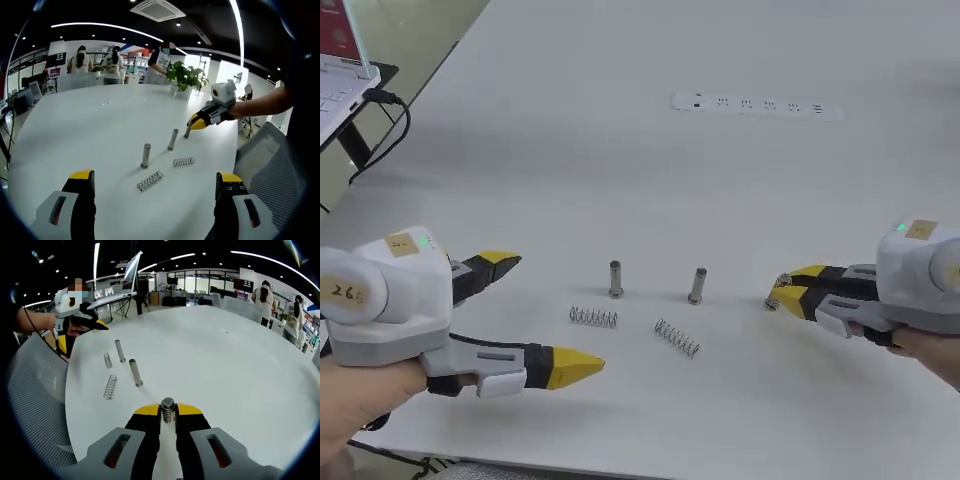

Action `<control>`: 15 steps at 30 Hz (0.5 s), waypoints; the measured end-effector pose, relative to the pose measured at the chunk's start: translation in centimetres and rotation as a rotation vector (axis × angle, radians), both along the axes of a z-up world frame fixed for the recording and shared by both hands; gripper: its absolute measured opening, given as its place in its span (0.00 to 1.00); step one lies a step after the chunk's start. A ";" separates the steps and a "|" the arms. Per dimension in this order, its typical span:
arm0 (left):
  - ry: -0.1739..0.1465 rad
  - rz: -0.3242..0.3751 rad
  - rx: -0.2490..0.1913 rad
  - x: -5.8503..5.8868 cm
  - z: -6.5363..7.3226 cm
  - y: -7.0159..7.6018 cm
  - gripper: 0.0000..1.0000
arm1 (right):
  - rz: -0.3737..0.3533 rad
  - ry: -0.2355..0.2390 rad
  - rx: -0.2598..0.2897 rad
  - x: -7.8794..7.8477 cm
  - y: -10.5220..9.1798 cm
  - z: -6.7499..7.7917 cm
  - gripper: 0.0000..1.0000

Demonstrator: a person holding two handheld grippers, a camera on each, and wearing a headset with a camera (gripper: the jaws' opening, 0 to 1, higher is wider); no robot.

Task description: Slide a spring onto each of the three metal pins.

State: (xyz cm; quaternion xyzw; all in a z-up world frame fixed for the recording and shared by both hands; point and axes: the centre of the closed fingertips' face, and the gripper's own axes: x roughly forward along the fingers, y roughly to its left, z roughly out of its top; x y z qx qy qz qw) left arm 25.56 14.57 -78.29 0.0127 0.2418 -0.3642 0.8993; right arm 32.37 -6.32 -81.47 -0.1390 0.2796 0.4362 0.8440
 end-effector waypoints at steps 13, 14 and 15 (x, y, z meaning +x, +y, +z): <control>0.000 0.002 -0.001 -0.1 0.0 0.1 0.98 | -0.006 0.014 0.009 -0.3 0.3 0.3 0.16; 0.001 0.003 0.000 -0.1 0.0 0.2 0.98 | -0.004 0.013 0.011 -0.2 0.4 0.4 0.16; 0.000 0.002 0.001 -0.1 0.0 0.2 0.98 | -0.004 0.015 0.008 -0.2 0.4 0.4 0.16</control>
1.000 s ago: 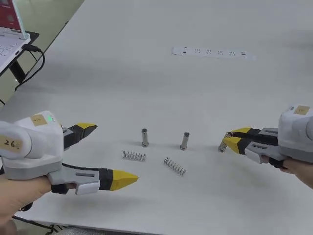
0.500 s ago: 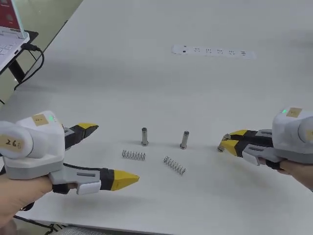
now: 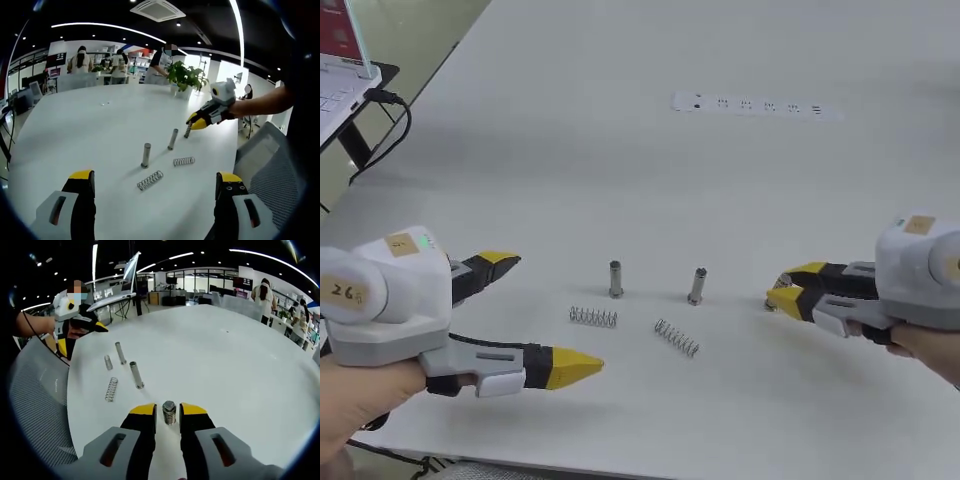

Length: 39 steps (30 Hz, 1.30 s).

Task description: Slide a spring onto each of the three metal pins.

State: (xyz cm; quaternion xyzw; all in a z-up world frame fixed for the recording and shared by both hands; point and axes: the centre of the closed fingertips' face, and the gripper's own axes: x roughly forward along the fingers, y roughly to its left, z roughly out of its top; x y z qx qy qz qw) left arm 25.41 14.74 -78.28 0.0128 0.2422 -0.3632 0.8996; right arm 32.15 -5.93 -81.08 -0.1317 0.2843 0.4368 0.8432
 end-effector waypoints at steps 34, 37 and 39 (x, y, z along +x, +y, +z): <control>-0.005 -0.011 0.002 0.1 0.4 -0.3 0.98 | -0.044 0.023 0.036 -0.7 -0.9 0.3 0.41; -0.005 -0.015 0.003 0.1 0.4 -0.4 0.98 | -0.046 0.024 0.035 -0.8 -1.3 0.4 0.41; -0.007 -0.018 0.001 0.1 0.6 -0.5 0.98 | -0.048 0.028 0.035 -1.0 -1.6 0.3 0.41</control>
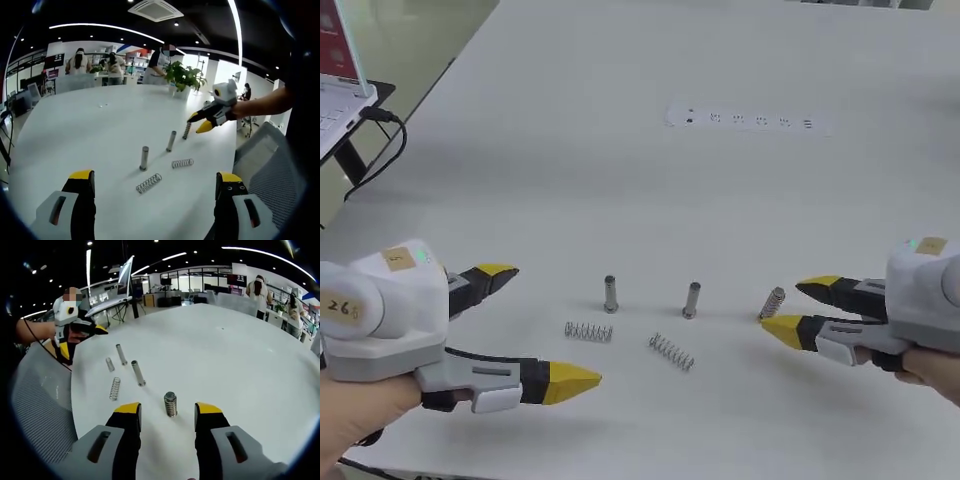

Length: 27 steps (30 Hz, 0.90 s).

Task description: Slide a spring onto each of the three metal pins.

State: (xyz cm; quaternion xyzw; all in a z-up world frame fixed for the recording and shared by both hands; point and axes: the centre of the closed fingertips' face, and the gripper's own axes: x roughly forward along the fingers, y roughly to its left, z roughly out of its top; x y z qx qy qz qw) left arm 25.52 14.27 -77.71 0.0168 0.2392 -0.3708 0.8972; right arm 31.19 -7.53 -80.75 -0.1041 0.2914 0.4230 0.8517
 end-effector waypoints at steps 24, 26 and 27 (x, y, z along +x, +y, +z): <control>-0.003 0.003 -0.003 -0.2 0.2 0.1 0.98 | 0.017 0.050 -0.002 -3.7 -1.3 -0.6 0.41; -0.002 0.002 -0.005 -0.3 0.1 0.0 0.98 | 0.022 0.052 -0.001 -3.9 -1.2 -0.7 0.41; 0.000 0.002 -0.006 -0.4 0.0 -0.1 0.98 | 0.028 0.054 -0.004 -4.2 -1.0 -0.8 0.41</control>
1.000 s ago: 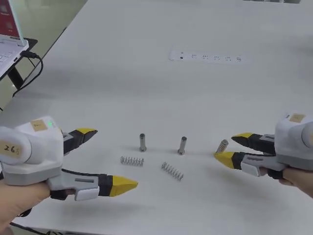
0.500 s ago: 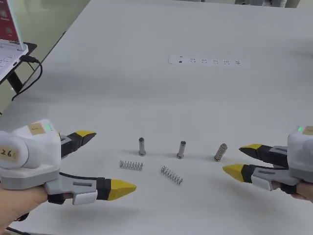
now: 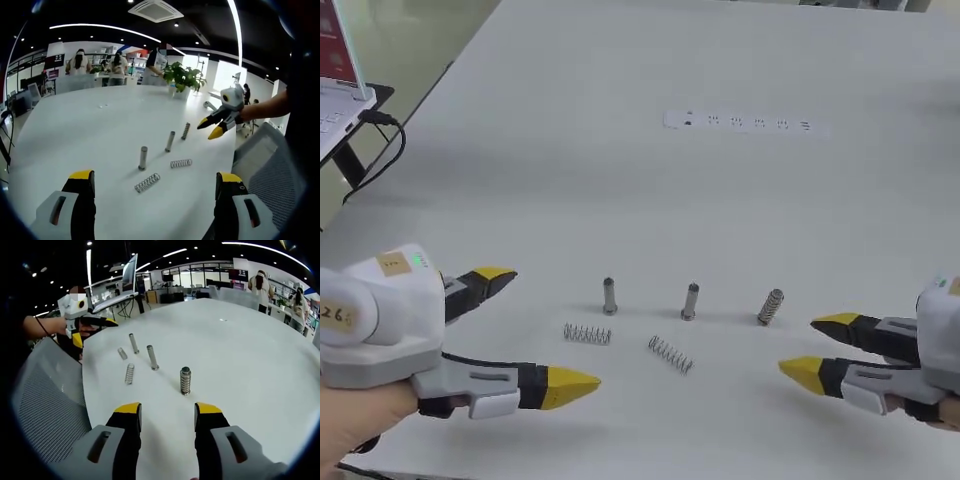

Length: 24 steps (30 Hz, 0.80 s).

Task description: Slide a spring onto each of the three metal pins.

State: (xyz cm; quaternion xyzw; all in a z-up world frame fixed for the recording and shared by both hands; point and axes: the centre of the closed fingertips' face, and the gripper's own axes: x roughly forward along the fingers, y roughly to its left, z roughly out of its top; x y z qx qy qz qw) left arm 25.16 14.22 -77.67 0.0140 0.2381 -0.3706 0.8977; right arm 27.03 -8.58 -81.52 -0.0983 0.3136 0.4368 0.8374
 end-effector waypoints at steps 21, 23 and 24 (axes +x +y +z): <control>0.013 0.005 -0.004 -0.6 -0.5 0.1 0.98 | 0.147 -0.016 0.015 -1.3 6.2 0.9 0.40; 0.011 0.005 -0.006 -0.5 -0.4 0.0 0.98 | 0.156 -0.019 0.025 -1.2 6.9 1.2 0.40; 0.011 0.004 -0.005 -0.6 -0.4 0.0 0.98 | 0.161 -0.023 0.027 -1.2 7.4 1.3 0.40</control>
